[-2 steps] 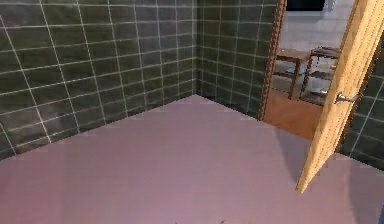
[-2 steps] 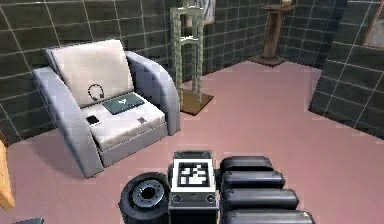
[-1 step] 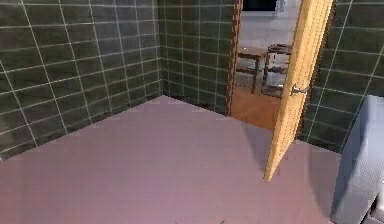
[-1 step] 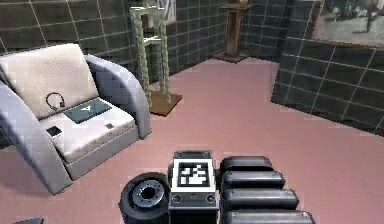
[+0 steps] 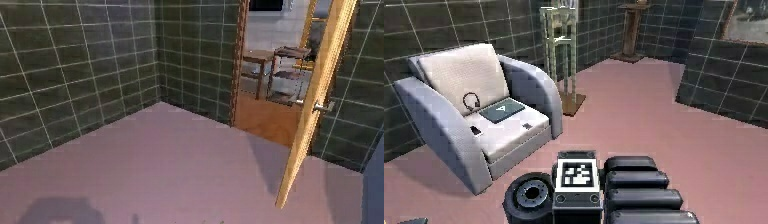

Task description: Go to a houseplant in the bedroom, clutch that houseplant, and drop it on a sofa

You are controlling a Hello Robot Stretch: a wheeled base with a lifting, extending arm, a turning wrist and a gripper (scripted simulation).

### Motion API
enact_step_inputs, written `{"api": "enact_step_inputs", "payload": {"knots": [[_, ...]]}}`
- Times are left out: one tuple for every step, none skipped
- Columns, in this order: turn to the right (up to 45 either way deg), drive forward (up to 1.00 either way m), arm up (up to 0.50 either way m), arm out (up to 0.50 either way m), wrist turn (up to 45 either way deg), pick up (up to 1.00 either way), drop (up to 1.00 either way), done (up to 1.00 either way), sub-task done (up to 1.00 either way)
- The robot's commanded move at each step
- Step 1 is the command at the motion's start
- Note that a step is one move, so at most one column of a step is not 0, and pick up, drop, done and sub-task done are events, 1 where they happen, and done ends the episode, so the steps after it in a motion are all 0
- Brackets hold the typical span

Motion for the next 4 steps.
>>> {"api": "enact_step_inputs", "payload": {"knots": [[-6.0,0.00,0.00,0.00,0.0,0.00,0.00,0.00,0.00],[0.0,0.25,0.00,0.00,0.0,0.00,0.00,0.00,0.00],[-45.0,0.00,0.00,0.00,0.0,0.00,0.00,0.00,0.00],[-12.0,0.00,0.00,0.00,0.0,0.00,0.00,0.00,0.00]]}}
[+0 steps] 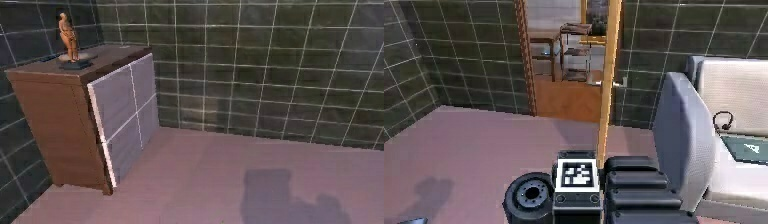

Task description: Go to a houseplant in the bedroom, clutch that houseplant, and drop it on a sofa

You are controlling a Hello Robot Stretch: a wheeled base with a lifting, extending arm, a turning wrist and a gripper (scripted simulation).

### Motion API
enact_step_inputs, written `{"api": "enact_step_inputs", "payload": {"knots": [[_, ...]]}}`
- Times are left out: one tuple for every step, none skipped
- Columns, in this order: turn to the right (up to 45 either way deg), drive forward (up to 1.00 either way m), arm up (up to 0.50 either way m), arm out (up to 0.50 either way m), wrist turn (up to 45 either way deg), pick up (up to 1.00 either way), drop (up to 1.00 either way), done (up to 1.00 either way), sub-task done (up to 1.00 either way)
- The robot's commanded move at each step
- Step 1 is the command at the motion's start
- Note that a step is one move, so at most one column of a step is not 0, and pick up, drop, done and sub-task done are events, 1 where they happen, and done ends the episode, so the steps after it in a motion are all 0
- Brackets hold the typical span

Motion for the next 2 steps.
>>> {"api": "enact_step_inputs", "payload": {"knots": [[0.0,0.30,0.00,0.00,0.0,0.00,0.00,0.00,0.00],[45.0,0.00,0.00,0.00,0.0,0.00,0.00,0.00,0.00]]}}
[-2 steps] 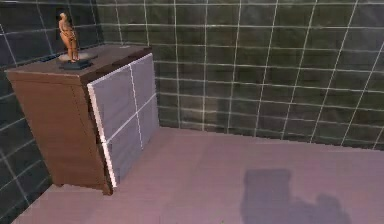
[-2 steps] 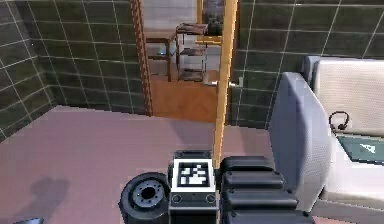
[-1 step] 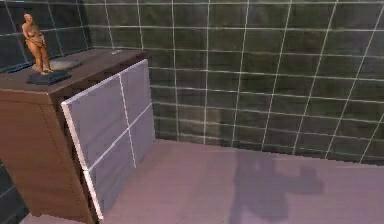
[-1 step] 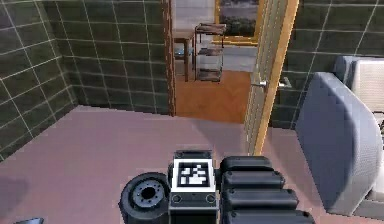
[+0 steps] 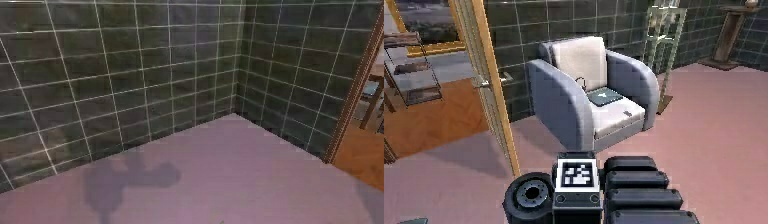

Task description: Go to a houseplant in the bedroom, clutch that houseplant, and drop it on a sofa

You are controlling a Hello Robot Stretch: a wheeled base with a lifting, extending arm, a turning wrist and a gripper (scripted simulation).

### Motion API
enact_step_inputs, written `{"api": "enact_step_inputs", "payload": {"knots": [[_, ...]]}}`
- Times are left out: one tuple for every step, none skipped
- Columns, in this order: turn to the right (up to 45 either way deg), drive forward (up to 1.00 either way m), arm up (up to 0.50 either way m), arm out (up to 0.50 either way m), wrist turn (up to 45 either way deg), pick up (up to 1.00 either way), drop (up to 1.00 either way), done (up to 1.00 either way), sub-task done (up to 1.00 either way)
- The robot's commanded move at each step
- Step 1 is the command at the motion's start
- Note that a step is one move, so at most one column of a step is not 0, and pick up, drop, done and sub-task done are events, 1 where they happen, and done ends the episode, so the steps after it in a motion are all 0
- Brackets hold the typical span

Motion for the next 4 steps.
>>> {"api": "enact_step_inputs", "payload": {"knots": [[36.0,0.00,0.00,0.00,0.0,0.00,0.00,0.00,0.00],[0.0,1.00,0.00,0.00,0.0,0.00,0.00,0.00,0.00],[0.0,0.60,0.00,0.00,0.0,0.00,0.00,0.00,0.00],[45.0,0.00,0.00,0.00,0.0,0.00,0.00,0.00,0.00]]}}
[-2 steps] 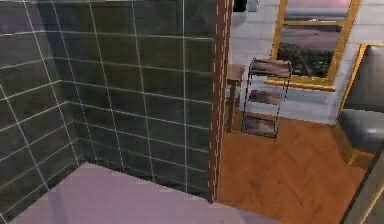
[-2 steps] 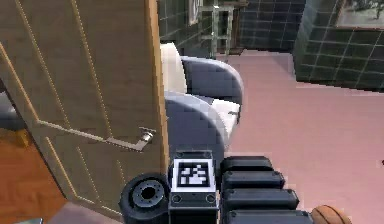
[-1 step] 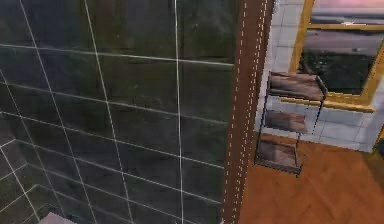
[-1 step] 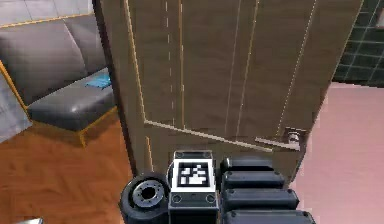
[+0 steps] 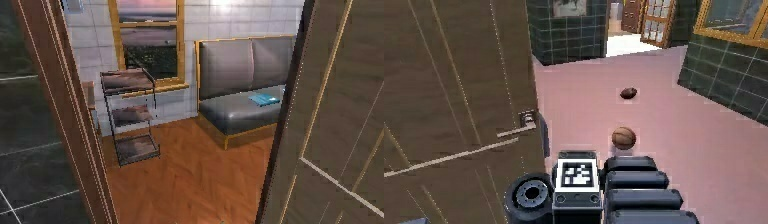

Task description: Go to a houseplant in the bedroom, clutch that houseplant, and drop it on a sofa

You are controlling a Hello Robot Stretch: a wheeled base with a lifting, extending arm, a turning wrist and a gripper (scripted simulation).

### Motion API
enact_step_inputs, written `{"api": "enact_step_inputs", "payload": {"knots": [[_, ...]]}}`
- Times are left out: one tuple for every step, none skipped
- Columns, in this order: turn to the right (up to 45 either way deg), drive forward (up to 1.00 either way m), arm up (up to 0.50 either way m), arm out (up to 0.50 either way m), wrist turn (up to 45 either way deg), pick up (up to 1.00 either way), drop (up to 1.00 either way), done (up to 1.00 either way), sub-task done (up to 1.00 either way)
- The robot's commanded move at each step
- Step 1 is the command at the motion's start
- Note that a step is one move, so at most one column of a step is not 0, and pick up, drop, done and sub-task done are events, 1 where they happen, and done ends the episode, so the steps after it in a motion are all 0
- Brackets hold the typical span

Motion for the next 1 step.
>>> {"api": "enact_step_inputs", "payload": {"knots": [[6.0,0.00,0.00,0.00,0.0,0.00,0.00,0.00,0.00]]}}
